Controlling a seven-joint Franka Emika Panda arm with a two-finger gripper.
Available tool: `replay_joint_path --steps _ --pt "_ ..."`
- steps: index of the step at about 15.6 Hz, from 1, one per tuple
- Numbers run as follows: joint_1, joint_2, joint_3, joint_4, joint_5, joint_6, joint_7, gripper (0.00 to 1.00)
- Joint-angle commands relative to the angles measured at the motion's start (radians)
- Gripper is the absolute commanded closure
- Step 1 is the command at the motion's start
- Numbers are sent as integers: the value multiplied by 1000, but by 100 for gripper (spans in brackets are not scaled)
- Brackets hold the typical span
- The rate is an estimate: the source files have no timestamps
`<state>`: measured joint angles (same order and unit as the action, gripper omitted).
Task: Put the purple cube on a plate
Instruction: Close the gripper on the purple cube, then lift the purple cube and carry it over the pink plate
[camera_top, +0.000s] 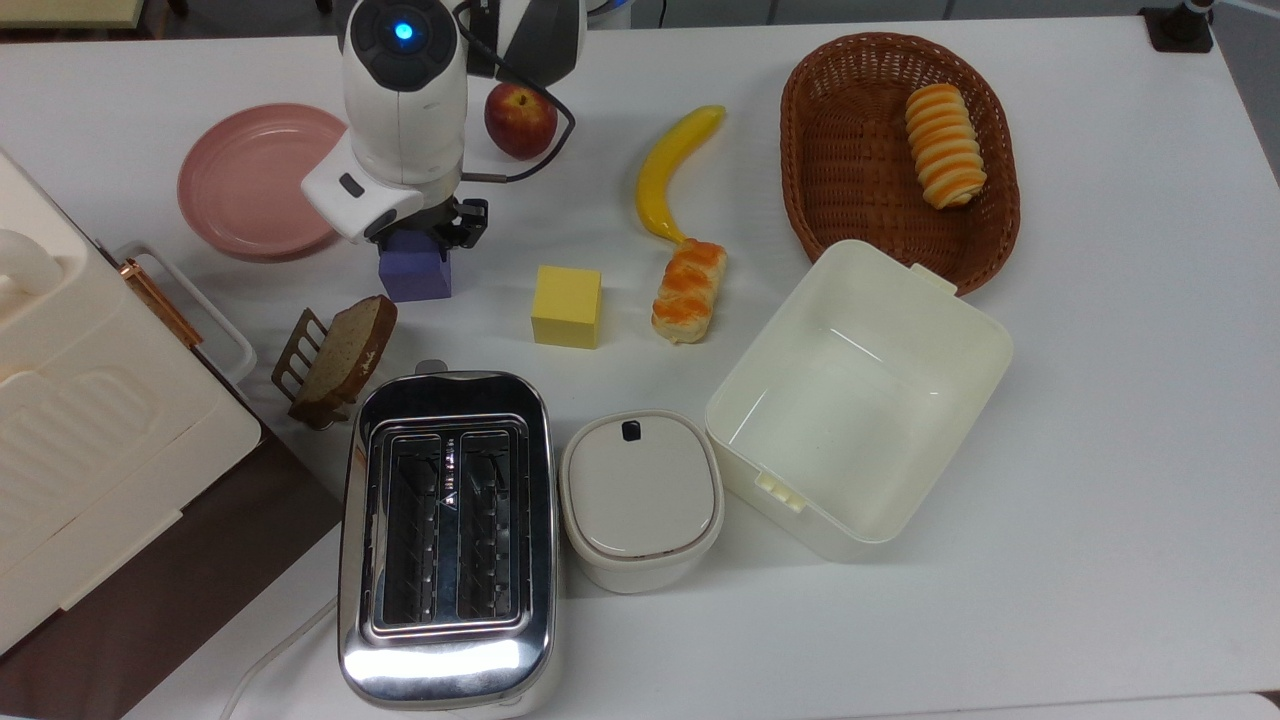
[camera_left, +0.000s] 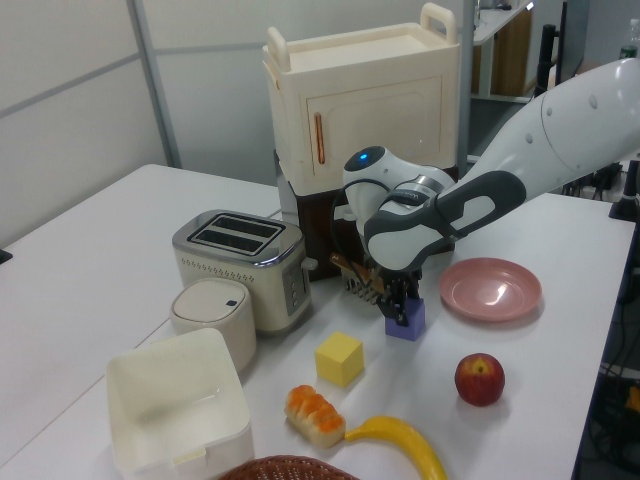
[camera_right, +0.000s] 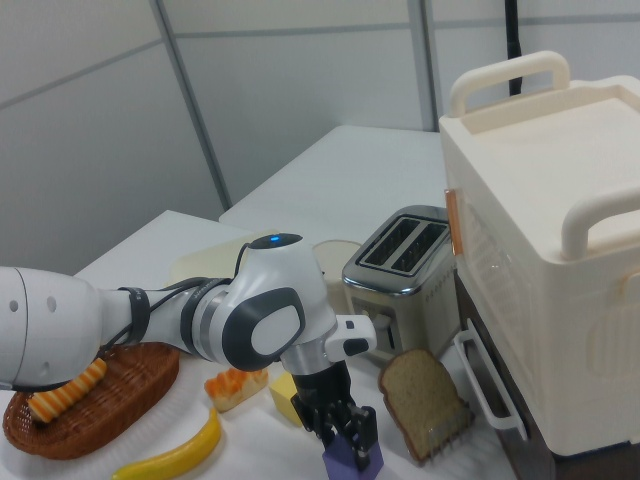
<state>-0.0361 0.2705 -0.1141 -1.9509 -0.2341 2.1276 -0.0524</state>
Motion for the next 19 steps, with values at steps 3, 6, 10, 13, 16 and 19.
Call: replay_joint_path --steps 3,6,10,13,16,19 --pt "-45 -94 22 -8 -7 -12 -3 93" --pt "-90 -238 34 -6 -2 -177 -4 93" --pt "-133 -323 31 -6 9 -242 -4 93" --pt "-205 -312 25 -8 7 -229 -20 93" --pt "-237 -300 24 -9 7 -216 -30 93" --pt "-265 -281 24 -13 7 -192 -35 93"
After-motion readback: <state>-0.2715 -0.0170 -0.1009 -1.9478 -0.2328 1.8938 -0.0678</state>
